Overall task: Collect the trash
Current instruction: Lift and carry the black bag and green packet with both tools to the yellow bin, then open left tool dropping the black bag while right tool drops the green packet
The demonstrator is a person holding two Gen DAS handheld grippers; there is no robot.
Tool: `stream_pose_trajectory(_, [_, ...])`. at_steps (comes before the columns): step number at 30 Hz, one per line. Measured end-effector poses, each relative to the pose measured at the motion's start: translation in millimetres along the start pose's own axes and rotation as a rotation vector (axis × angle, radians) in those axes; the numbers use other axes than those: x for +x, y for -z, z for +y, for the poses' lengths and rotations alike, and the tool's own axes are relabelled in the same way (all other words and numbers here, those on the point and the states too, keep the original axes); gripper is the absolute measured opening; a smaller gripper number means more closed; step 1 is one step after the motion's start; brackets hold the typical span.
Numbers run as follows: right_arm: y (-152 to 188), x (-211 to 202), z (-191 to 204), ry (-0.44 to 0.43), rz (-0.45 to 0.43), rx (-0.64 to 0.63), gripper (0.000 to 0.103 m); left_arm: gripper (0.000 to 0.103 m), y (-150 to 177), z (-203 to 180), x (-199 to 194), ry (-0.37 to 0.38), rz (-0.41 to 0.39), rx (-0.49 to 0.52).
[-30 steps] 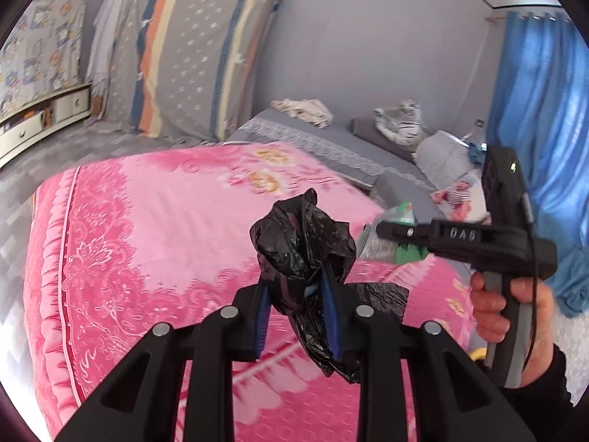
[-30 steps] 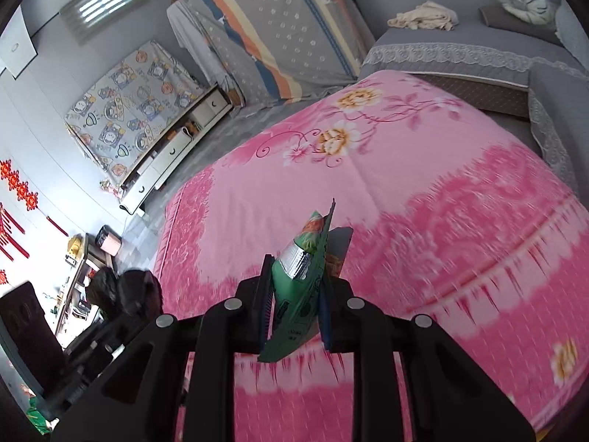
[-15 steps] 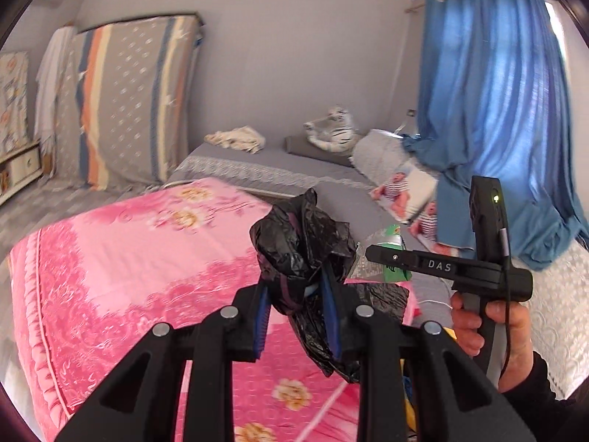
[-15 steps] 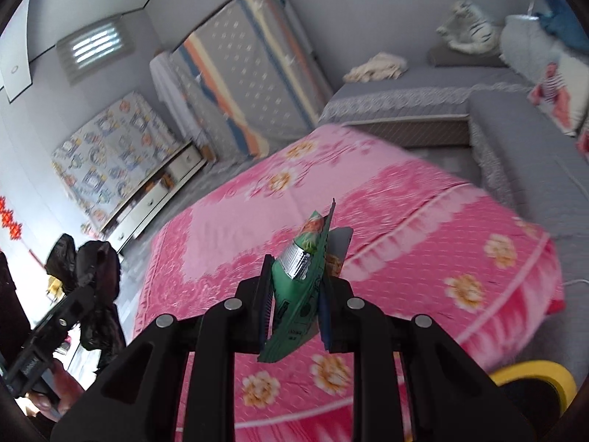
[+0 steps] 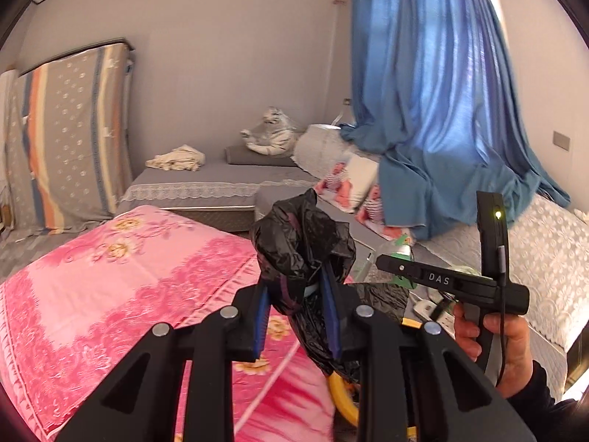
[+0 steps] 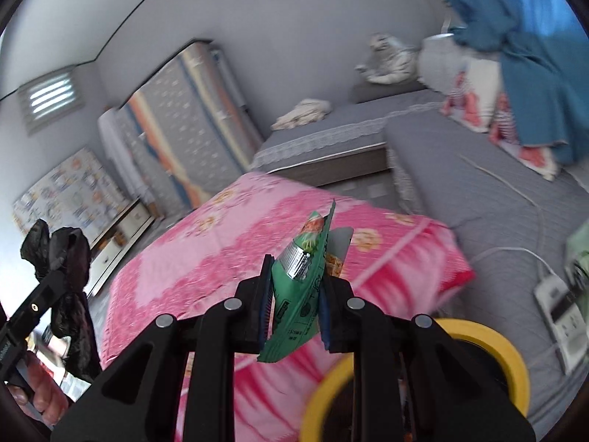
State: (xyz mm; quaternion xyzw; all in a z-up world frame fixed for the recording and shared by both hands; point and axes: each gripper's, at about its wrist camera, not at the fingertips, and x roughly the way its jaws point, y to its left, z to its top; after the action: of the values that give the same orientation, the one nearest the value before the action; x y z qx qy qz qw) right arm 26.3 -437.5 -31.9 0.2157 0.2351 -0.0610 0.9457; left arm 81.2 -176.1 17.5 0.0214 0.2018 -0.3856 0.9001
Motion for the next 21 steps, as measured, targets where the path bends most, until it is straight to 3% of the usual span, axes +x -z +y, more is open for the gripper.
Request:
stream_pose_trajectory(10, [35, -32, -55, 0.179, -0.053, 0.072, 0.020, 0.024, 7, -55, 53, 0.122, 0.040, 0.064])
stream_pose_trajectory(21, [67, -41, -97, 0.289, -0.028, 0.129, 0.020, 0.024, 43, -88, 131, 0.191, 0.212, 0.089])
